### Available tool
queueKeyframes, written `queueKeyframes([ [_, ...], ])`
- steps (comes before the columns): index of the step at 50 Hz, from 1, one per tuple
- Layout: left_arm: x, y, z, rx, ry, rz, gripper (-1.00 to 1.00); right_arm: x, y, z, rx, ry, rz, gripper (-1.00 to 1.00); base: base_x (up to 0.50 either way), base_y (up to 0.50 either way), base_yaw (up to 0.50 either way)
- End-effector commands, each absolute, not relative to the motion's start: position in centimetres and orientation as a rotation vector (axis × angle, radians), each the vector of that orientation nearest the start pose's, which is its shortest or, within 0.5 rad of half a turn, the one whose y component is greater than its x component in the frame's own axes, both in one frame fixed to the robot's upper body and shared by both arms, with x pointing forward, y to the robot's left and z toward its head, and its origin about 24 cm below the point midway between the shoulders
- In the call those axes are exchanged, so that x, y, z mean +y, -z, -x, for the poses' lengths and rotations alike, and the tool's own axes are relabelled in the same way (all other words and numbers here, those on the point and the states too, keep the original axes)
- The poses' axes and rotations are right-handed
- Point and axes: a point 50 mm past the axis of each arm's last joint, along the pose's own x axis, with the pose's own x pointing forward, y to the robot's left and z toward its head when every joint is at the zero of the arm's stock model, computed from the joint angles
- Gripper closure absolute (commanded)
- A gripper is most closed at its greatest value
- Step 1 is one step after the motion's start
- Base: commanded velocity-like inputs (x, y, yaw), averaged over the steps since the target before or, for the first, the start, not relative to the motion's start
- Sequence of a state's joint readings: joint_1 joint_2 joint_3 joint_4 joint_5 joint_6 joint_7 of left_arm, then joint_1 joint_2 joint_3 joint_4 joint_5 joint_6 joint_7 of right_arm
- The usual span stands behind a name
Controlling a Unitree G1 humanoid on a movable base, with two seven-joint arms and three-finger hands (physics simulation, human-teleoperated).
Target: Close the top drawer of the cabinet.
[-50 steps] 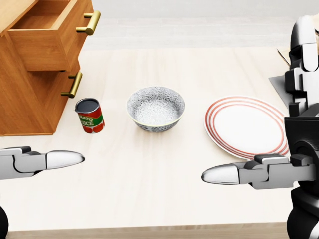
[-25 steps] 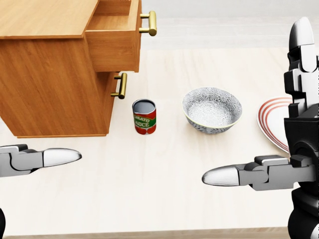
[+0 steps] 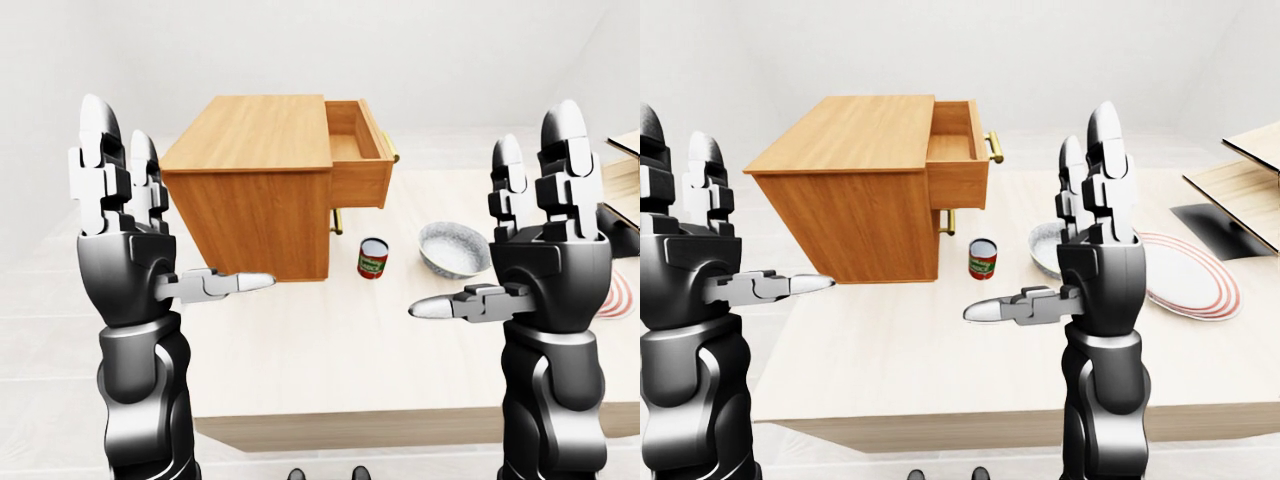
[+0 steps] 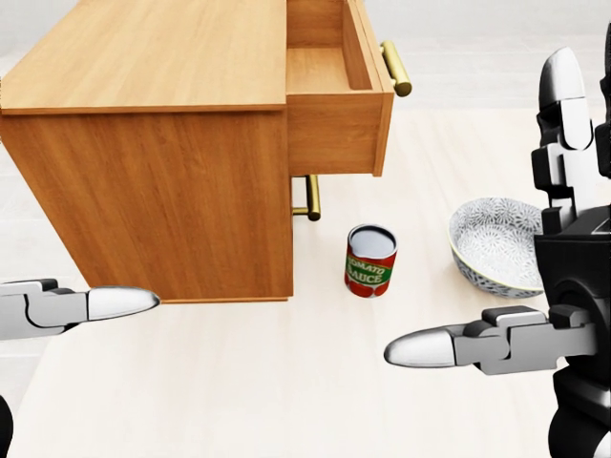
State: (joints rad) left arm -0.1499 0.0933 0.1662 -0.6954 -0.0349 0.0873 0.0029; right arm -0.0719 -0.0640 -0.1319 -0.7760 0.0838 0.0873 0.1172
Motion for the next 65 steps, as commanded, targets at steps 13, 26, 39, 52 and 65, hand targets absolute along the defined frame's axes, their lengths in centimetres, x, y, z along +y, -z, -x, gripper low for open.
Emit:
queueKeyframes([
  [13, 17.6, -22.2, -21.5, -0.765, -0.077, -0.08, -1.0, -16.9, -21.3, -20.6, -0.739, -0.025, 0.04, -1.0, 0.42, 0.11, 0.0],
  [26, 17.6, -21.9, -21.7, -0.75, -0.07, -0.082, -1.0, -16.9, -21.3, -20.8, -0.734, -0.019, 0.05, -1.0, 0.0, 0.0, 0.0],
  [39, 17.7, -21.4, -21.7, -0.729, -0.071, -0.073, -1.0, -17.0, -20.3, -22.8, -0.667, -0.02, 0.053, -1.0, 0.0, 0.0, 0.0],
  [52, 17.7, -21.4, -21.9, -0.723, -0.079, -0.074, -1.0, -17.0, -17.4, -26.0, -0.506, 0.014, 0.045, -1.0, 0.0, 0.0, 0.0],
  [65, 17.5, -23.6, -20.3, -0.854, -0.073, -0.062, -1.0, -17.3, -15.7, -27.8, -0.406, 0.016, 0.091, -1.0, 0.0, 0.0, 0.0],
])
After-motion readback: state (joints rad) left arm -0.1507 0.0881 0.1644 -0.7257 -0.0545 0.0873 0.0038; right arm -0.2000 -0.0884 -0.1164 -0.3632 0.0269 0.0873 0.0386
